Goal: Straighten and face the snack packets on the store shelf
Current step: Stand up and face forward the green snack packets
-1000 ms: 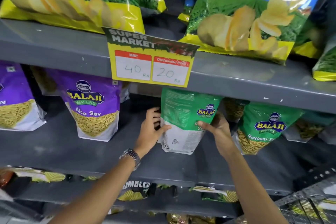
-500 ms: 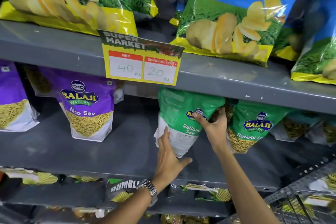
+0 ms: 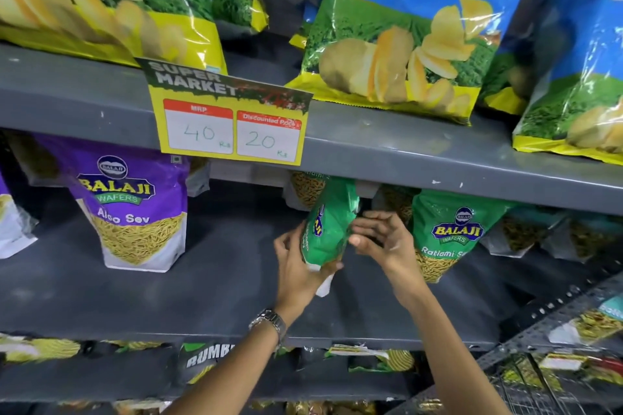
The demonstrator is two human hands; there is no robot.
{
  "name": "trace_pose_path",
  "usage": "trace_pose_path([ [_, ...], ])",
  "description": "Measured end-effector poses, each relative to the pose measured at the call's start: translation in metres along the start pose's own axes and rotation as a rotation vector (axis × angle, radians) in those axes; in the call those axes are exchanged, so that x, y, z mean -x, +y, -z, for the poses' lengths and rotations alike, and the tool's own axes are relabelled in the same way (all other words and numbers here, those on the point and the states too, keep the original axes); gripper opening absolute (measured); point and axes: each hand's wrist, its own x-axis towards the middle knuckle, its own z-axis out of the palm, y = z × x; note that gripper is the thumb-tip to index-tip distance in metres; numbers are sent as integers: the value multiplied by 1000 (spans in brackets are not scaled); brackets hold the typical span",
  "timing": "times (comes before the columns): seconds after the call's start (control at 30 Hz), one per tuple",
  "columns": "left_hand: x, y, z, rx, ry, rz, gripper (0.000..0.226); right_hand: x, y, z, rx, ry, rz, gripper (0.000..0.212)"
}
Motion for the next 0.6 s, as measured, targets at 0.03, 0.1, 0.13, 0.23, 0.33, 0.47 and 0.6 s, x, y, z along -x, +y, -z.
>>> trace_pose_path([
  [0.03, -2, -2, 2, -12, -8, -3, 91, -6, 6, 4, 14, 78, 10, 53],
  [0.1, -6, -4, 7, -39, -44, -13, 91, -20, 18, 10, 47, 192, 28, 65],
  [0.13, -11, -5, 11, -61, -63, -20, 93, -27, 24, 11, 53, 204, 23, 71],
  [0.23, -22, -9, 29, -156, -146, 5, 104, -40, 35, 15, 0, 124, -50, 87],
  [0.33, -37, -8, 45, -212, -262, 11, 109, -44, 35, 12, -6, 62, -93, 100],
  [0.47, -60, -6, 59, -229, -360, -29, 98, -44, 38, 12, -10, 43, -122, 80],
  [0.6, -61, -16, 64, -53, -228, 26, 79, -36, 41, 16, 0, 74, -151, 60],
])
